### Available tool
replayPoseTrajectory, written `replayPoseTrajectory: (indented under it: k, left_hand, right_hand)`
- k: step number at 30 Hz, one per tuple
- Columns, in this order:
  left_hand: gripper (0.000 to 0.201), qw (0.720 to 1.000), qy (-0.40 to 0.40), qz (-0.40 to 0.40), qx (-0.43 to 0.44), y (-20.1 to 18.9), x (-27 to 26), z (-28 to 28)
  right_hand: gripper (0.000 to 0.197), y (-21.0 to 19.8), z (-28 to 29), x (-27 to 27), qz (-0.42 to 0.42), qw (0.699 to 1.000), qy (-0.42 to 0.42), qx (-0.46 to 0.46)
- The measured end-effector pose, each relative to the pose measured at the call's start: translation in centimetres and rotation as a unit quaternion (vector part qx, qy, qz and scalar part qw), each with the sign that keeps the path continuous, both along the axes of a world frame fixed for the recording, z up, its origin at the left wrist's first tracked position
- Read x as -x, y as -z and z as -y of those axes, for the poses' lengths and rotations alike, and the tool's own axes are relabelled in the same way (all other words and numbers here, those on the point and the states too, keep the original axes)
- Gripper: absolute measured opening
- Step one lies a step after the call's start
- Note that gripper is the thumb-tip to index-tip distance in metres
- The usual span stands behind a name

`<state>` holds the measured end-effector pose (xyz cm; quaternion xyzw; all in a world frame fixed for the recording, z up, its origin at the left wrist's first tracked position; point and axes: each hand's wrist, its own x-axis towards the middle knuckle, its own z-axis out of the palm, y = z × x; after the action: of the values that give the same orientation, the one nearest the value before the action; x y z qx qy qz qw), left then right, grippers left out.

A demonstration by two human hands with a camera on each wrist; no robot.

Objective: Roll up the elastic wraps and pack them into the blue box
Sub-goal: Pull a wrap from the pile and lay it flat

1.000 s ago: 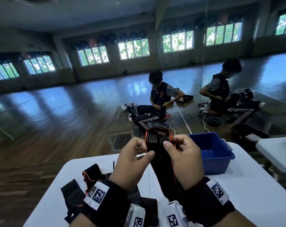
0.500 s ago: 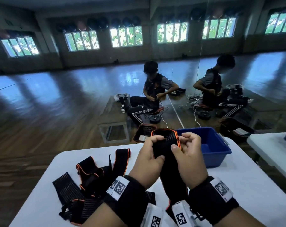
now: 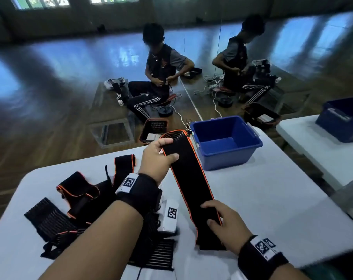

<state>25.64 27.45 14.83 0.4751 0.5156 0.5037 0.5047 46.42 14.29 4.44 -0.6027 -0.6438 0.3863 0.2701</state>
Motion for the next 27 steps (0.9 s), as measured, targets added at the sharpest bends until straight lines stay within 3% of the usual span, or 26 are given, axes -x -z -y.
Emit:
replayPoseTrajectory:
  k: [5, 11, 17, 23, 27]
  left_hand:
    - [0.041, 0.989, -0.004, -0.127, 0.071, 5.9, 0.9, -3.7]
    - [0.038, 0.963, 0.045, -0.233, 0.127, 10.8, 1.6, -6.6]
    - [0.031, 0.92, 0.089, -0.354, 0.14, 12.1, 2.6, -7.9]
    - [0.022, 0.843, 0.194, -0.498, 0.053, 11.1, 3.2, -2.3]
    - [0.033, 0.766, 0.296, -0.567, 0.057, 13.1, 4.6, 3.3]
  right_hand:
    - [0.049, 1.9, 1.1, -0.5, -0.09, 0.982, 0.006, 0.163]
    - [0.035, 4.0, 1.7, 0.5, -0.008, 0.982, 0.023, 0.186]
    - [0.046, 4.7, 1.9, 1.7, 0.044, 0.977, -0.017, 0.207]
    - [0.047, 4.5, 2.1, 1.4, 0.082, 0.978, -0.046, 0.186]
    - [0.048, 4.7, 2.2, 1.3, 0.085, 0.979, -0.051, 0.176]
